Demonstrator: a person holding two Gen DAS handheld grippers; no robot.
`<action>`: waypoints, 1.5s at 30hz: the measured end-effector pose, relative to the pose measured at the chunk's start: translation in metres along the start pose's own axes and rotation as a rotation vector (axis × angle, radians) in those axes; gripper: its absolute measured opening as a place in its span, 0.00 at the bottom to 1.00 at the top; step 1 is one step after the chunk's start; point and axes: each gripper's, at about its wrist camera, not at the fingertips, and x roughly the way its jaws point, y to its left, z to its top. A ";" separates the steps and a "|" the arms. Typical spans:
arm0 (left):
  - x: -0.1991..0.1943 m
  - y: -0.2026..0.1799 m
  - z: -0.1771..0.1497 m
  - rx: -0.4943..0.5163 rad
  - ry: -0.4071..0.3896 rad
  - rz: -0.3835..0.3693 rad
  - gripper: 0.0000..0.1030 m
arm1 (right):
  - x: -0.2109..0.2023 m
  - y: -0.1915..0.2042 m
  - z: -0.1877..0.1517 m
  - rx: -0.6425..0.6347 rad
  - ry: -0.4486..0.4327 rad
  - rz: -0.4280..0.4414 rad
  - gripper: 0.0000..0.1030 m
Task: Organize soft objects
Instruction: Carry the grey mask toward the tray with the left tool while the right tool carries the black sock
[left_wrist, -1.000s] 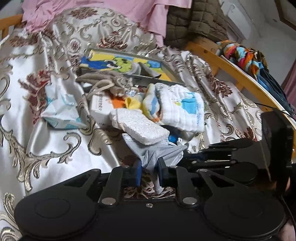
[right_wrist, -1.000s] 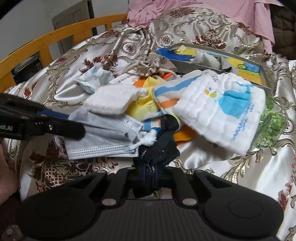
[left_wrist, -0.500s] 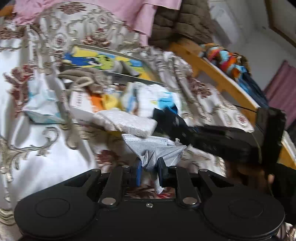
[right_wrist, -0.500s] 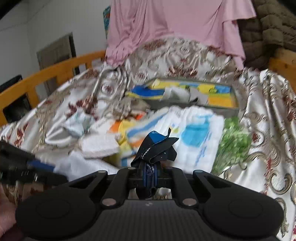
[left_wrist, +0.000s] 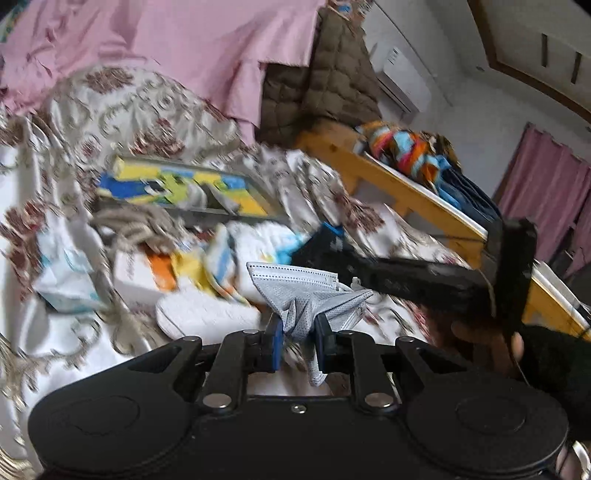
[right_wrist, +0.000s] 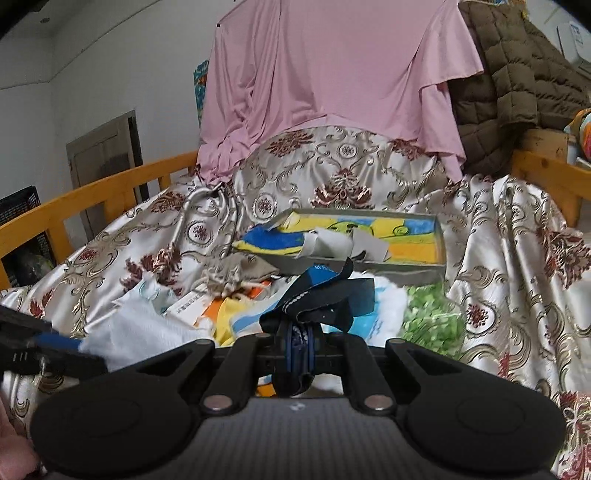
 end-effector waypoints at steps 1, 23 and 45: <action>0.001 0.002 0.004 -0.010 -0.012 0.018 0.18 | 0.000 -0.001 0.001 0.002 -0.003 -0.002 0.09; 0.106 0.118 0.158 -0.142 -0.259 0.239 0.19 | 0.113 -0.011 0.117 -0.085 -0.027 0.000 0.09; 0.164 0.211 0.148 -0.106 -0.123 0.284 0.20 | 0.273 0.029 0.128 0.022 0.194 -0.065 0.09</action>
